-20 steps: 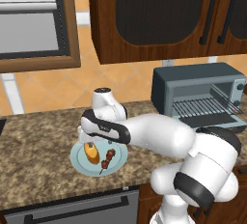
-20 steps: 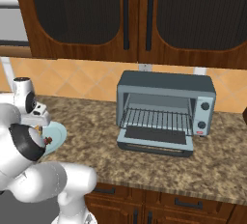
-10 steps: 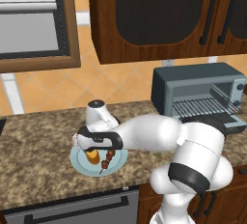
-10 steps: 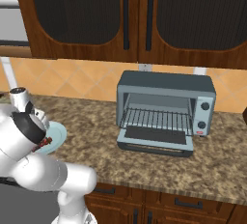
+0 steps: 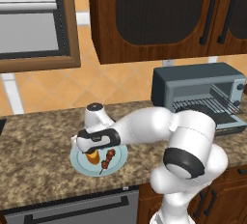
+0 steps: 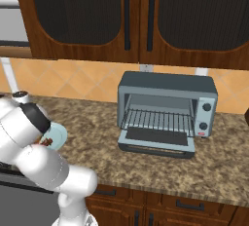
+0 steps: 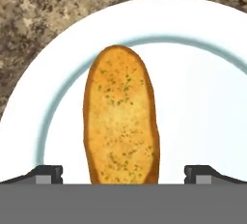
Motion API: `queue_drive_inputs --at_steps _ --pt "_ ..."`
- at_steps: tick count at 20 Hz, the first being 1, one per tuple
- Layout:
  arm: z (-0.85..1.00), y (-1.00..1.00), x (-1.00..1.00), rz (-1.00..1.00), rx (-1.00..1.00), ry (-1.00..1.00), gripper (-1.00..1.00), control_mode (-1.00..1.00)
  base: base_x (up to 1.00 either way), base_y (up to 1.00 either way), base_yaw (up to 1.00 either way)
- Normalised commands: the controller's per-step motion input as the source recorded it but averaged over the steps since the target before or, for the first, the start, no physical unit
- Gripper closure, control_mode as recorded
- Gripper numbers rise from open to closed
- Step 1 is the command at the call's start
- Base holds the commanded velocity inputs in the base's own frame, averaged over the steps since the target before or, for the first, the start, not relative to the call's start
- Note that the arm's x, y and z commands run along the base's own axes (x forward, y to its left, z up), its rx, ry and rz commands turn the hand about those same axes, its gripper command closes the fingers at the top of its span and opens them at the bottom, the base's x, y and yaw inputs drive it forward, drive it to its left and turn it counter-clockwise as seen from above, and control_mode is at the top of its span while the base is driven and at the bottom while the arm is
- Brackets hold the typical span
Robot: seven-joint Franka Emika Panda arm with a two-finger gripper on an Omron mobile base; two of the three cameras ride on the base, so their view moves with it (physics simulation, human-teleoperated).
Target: Pick up the kebab skewer and baguette bread, and place them inside the toaster oven. Close the toaster oven door and start by setting the timer.
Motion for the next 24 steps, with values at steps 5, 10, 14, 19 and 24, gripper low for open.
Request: queue_drive_inputs --at_steps 5,10,14,19,24 --pt "-0.22 0.03 0.07 0.00 0.00 0.00 -1.00 -1.00 0.00 0.00 0.00" --pt "-0.25 0.00 0.07 0.00 0.00 0.00 -1.00 -1.00 0.00 0.00 0.00" --pt "-0.19 0.05 0.04 0.00 0.00 0.00 -1.00 -1.00 0.00 0.00 0.00" --pt "-0.28 0.12 0.02 0.00 0.00 0.00 1.00 -1.00 0.00 0.00 0.00" --pt "-0.32 0.00 0.00 0.00 0.00 0.00 1.00 -1.00 0.00 0.00 0.00"
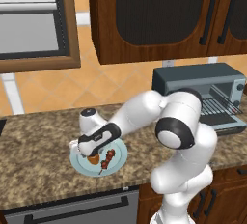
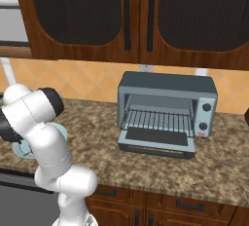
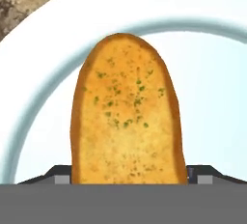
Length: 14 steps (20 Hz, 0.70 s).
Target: Pick up the kebab skewer and baguette bread, and place them inside the toaster oven. Close the toaster oven door and start by setting the timer.
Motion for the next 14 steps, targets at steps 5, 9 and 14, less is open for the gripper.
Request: queue_drive_inputs --at_steps 5,9,14 --pt "0.39 -0.06 0.00 -0.01 0.00 0.00 1.00 -1.00 0.00 0.00 0.00" --pt "0.98 -0.55 -0.14 -0.11 0.00 0.00 1.00 -1.00 0.00 0.00 0.00" --pt "0.40 -1.00 -0.12 -0.21 0.07 0.00 1.00 -1.00 0.00 0.00 0.00"
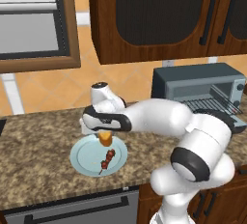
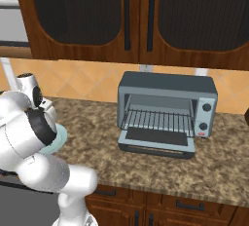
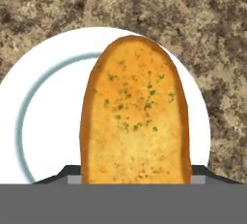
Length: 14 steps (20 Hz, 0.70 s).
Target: Pick up the kebab skewer and baguette bread, and place them inside the toaster oven. Close the toaster oven door and start by setting the timer.
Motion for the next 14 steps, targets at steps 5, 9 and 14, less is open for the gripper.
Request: queue_drive_inputs --at_steps 5,9,14 --pt "0.17 -1.00 -0.11 -0.30 0.12 0.00 1.00 -1.00 0.00 0.00 0.00" --pt "0.21 -1.00 -0.06 -0.33 0.14 0.00 1.00 -1.00 0.00 0.00 0.00" --pt "0.19 -1.00 -0.06 -0.39 0.14 0.01 1.00 -1.00 0.00 0.00 0.00"
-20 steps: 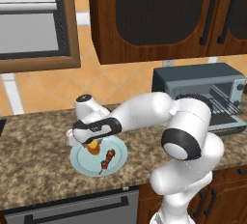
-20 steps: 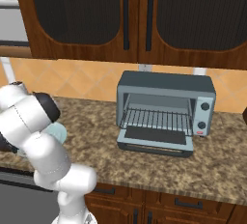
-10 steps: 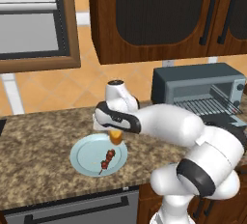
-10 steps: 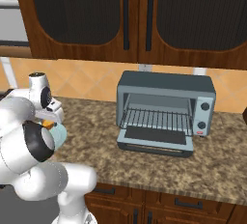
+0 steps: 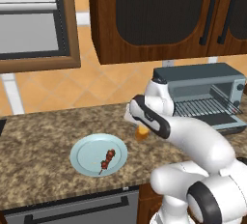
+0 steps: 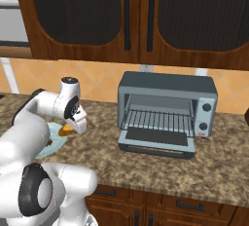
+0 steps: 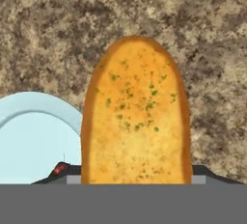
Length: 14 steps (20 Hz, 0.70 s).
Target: Pick up the kebab skewer and baguette bread, and place them inside the toaster oven. Close the toaster oven door and start by setting the timer.
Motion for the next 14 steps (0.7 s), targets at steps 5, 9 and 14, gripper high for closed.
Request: queue_drive_inputs --at_steps 5,9,14 --pt "0.15 -1.00 -0.06 -0.50 0.12 0.02 1.00 -1.00 0.00 0.00 0.00" --pt "0.06 -1.00 0.00 -0.48 0.10 0.00 1.00 -1.00 0.00 0.00 0.00" --pt "0.08 -1.00 0.00 -0.32 0.07 -0.02 1.00 -1.00 0.00 0.00 0.00"
